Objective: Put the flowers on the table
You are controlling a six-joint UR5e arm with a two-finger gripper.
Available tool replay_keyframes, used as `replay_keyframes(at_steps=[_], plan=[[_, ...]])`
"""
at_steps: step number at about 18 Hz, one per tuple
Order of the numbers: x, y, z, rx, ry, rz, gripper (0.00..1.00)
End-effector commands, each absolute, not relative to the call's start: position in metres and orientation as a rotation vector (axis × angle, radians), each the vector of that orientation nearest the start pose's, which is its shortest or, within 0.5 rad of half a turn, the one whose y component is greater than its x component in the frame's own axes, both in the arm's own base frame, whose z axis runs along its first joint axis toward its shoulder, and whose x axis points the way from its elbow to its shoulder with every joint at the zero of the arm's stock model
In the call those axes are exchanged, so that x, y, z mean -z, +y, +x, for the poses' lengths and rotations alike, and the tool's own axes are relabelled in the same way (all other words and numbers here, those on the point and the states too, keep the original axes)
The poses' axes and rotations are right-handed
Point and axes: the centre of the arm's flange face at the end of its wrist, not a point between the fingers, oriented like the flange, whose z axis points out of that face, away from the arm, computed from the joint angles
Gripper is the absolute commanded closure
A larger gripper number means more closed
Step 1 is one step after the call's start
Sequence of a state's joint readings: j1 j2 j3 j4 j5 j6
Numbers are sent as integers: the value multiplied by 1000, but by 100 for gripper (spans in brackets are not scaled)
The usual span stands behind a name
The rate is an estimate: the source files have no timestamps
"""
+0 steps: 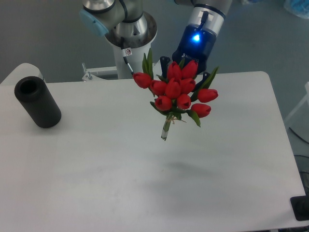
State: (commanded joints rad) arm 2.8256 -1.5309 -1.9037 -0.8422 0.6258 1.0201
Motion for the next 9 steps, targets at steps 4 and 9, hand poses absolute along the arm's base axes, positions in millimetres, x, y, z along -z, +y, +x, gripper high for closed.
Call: replay_keyframes(at_steps=[4, 9], plan=[[-466, 353, -383, 21, -4, -2136, 76], [-465, 353, -382, 1, -5, -2167, 76]])
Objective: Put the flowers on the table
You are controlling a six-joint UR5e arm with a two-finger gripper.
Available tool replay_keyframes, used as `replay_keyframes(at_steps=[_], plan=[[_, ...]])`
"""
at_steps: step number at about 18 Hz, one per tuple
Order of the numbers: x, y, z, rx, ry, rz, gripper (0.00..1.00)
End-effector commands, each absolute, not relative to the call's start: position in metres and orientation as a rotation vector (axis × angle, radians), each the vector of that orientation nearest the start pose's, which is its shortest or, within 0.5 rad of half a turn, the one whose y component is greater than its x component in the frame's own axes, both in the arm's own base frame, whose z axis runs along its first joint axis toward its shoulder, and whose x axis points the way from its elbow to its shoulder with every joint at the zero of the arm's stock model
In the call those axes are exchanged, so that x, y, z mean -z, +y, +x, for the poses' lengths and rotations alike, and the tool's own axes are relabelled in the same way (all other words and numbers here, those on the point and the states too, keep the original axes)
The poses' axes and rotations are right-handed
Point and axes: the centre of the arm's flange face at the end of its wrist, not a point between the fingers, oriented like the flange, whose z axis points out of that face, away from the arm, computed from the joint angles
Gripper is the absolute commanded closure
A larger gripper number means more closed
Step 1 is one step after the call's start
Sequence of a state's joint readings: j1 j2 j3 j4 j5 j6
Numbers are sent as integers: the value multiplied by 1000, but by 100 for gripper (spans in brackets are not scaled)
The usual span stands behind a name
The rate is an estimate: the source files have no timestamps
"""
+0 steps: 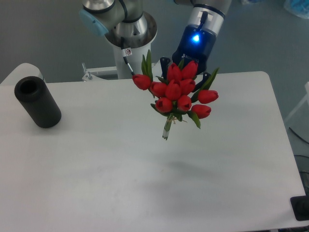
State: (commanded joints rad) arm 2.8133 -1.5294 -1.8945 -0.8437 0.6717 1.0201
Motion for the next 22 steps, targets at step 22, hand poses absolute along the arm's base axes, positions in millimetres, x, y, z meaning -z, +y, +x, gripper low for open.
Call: replay_keyframes(at_steps=[22], plan=[[-386, 450, -297, -441, 441, -2895, 87]])
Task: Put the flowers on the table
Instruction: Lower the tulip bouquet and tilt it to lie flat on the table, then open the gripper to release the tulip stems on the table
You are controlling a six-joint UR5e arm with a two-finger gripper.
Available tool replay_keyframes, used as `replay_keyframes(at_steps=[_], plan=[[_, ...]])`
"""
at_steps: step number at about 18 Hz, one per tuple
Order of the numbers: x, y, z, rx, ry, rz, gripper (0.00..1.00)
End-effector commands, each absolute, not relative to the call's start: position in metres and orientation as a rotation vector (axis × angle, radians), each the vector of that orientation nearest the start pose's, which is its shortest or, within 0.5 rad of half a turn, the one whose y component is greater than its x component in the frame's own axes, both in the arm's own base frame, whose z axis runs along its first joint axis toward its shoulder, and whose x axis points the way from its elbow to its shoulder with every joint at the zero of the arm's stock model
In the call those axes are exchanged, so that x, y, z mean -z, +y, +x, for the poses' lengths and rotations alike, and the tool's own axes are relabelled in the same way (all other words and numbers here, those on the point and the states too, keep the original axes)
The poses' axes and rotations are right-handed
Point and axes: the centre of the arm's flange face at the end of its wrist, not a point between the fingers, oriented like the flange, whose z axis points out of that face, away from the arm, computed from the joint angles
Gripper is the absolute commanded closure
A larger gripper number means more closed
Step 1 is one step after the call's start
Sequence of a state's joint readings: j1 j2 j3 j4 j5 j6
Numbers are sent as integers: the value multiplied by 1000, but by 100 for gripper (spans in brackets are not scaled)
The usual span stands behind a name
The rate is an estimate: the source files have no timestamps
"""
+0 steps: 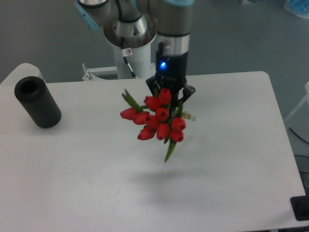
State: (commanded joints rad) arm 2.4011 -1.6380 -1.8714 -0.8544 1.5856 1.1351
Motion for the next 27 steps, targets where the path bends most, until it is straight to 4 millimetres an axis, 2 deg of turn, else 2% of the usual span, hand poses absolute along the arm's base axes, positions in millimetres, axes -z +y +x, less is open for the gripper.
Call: replay_keyframes(at_steps=[3, 5, 7, 10, 15, 19, 20, 21, 22, 23, 25, 27], plan=[[-338, 480, -263, -530, 607, -3063, 87], [-313, 507, -236, -635, 751, -3138, 87], [-287, 522, -229, -669, 787, -3193, 87], [-257, 533, -221, -634, 817, -3227, 87], [-230, 538, -221, -567, 843, -3251, 85], [-227, 540, -223, -562, 835, -3254, 78], [-228, 539, -225, -562, 831, -3253, 70], [-231, 540, -229, -568, 834, -3248, 46], [-237, 541, -232, -578, 825, -3240, 29], [-243, 544, -234, -585, 815, -3227, 27], [-251, 545, -244, -577, 781, -3212, 5], [-265, 545, -256, -599, 747, -3197, 0]])
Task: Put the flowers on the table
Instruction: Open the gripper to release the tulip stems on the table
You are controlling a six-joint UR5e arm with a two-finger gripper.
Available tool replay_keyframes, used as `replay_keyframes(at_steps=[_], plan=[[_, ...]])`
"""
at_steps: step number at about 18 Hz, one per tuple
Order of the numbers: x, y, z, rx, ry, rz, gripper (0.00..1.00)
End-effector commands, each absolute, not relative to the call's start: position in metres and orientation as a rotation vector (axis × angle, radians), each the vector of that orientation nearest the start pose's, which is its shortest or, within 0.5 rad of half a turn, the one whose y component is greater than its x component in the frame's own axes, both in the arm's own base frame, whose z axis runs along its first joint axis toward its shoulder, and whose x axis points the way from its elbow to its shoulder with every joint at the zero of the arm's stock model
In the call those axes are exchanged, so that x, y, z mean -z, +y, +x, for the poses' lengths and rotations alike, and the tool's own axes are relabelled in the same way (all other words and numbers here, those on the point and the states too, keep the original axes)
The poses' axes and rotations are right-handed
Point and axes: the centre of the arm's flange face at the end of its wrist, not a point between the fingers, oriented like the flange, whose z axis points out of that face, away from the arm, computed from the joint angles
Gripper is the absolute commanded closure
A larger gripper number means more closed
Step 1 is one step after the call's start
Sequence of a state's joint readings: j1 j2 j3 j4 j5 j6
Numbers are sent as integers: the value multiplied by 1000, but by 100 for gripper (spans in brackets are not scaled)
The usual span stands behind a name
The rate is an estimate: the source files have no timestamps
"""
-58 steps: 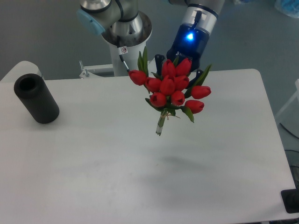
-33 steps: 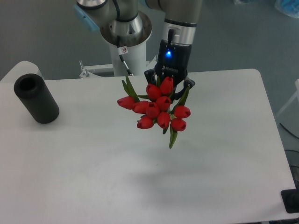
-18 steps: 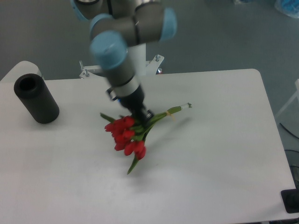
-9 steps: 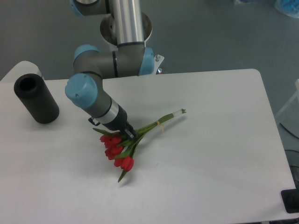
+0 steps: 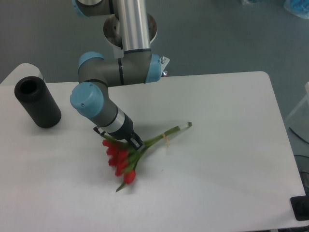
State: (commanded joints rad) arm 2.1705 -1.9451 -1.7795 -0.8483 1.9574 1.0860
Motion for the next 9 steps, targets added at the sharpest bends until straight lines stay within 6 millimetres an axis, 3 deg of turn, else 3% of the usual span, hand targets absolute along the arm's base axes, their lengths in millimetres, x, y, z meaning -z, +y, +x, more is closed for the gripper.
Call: replay_keyframes(at_steps=[4, 9], plan=[[-311, 527, -301, -591, 755, -3127, 0], [-369, 475, -380, -423, 873, -3111, 0]])
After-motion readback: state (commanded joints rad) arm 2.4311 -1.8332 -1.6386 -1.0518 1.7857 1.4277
